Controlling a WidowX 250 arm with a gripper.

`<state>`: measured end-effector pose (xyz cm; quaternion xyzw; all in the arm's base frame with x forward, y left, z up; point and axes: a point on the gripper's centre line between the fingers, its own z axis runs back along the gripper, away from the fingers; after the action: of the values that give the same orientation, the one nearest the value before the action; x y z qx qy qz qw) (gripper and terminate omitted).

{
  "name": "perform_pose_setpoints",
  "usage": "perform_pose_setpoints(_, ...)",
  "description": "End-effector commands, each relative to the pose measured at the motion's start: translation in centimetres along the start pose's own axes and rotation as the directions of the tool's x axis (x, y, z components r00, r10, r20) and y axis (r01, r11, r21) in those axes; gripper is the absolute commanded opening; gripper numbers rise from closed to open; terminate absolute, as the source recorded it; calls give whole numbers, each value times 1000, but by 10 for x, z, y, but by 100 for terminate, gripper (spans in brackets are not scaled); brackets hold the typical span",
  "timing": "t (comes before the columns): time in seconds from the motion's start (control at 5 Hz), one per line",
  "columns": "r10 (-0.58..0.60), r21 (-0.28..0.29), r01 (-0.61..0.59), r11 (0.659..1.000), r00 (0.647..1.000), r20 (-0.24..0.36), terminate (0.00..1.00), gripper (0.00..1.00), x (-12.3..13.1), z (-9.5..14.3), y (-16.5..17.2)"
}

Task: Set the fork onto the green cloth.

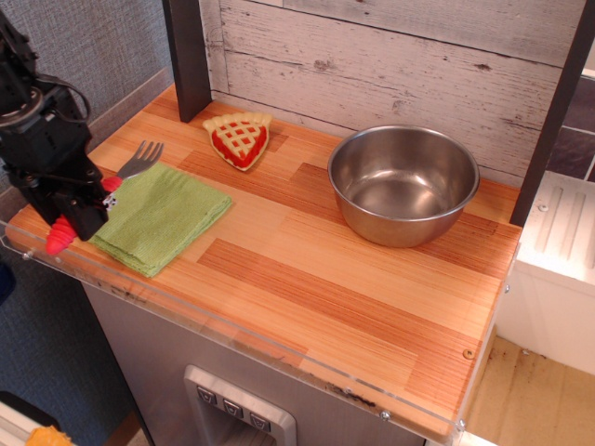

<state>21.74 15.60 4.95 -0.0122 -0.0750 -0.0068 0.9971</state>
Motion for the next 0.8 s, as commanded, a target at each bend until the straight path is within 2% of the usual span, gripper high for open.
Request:
perform_pose_setpoints(0.0, -59, 38, 58, 998, 998, 19, 0, 0, 20, 1, -5)
perform_pose_setpoints(0.2, -68, 40, 68, 997, 998, 5, 0, 0, 23, -4, -5)
perform_pose_setpoints(0.4, -59, 34, 59, 998, 998, -12, 0, 100, 22, -8, -4)
perform_pose_setpoints(0.6, -52, 37, 53, 998, 998, -29, 0, 100, 19, -9, -4)
